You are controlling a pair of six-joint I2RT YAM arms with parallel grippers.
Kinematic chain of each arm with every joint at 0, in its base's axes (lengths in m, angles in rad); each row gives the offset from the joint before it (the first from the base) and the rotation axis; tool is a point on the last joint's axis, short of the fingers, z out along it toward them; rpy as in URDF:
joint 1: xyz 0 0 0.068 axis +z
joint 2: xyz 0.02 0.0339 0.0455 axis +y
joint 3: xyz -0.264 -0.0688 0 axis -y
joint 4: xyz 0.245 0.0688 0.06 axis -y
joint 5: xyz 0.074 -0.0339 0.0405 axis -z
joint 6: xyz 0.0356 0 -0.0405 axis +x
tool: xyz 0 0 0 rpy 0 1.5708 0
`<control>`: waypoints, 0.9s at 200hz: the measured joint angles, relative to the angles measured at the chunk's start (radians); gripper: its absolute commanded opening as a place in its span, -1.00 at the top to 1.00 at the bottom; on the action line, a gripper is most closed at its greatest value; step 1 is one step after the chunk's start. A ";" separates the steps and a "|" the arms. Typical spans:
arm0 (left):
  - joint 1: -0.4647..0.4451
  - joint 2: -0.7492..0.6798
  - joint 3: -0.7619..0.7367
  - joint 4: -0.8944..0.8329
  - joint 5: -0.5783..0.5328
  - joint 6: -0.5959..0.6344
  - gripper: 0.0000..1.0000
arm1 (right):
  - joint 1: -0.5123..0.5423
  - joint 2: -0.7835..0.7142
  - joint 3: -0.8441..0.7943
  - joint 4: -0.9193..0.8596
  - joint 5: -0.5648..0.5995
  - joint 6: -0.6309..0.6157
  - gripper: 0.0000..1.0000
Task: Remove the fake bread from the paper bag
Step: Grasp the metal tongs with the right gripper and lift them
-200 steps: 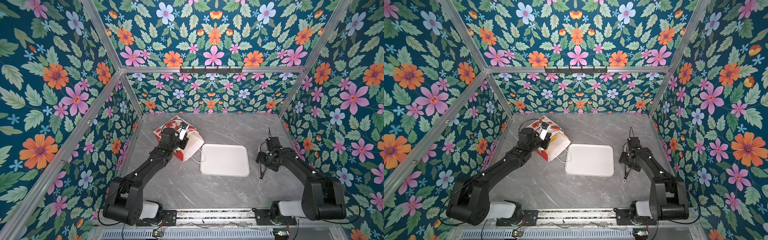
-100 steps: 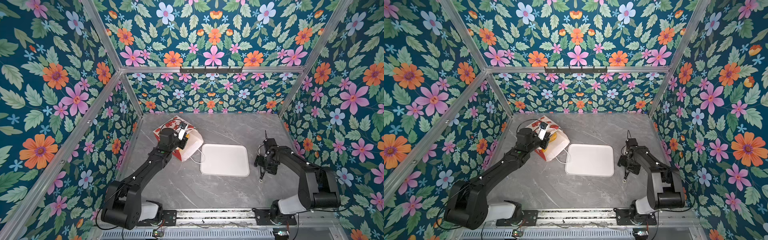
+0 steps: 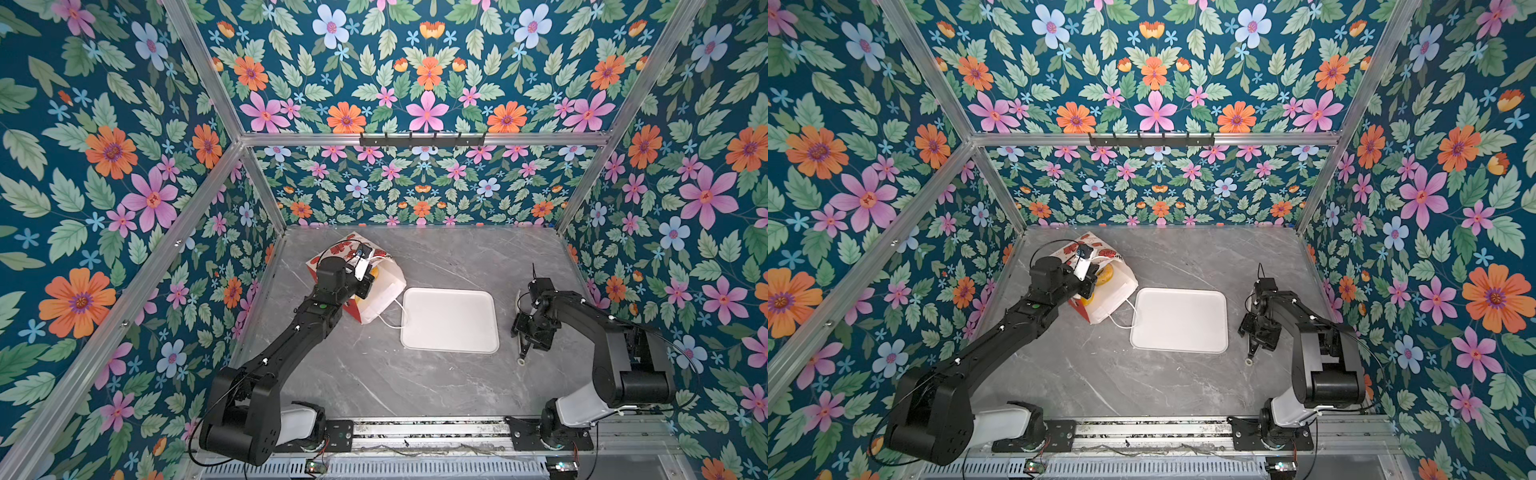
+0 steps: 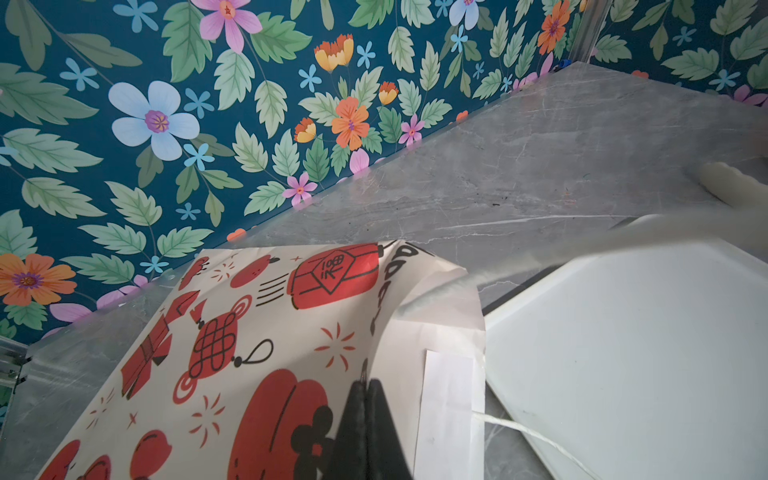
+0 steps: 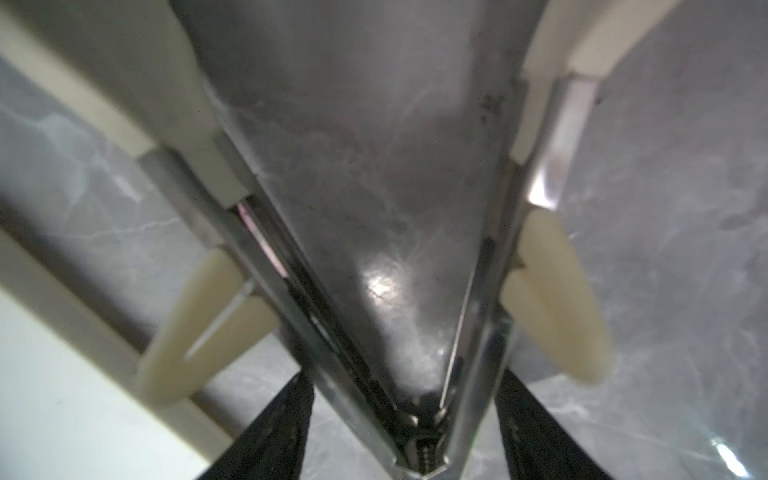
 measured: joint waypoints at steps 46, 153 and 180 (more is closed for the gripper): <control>0.000 -0.004 -0.004 -0.001 0.002 0.000 1.00 | -0.015 0.005 0.002 -0.001 -0.008 -0.010 0.39; 0.000 -0.017 -0.001 -0.008 0.002 0.000 1.00 | 0.124 -0.193 0.039 -0.040 0.045 -0.056 0.78; 0.000 -0.018 0.005 -0.014 0.000 0.007 1.00 | 0.260 -0.212 0.145 -0.081 0.022 -0.118 0.78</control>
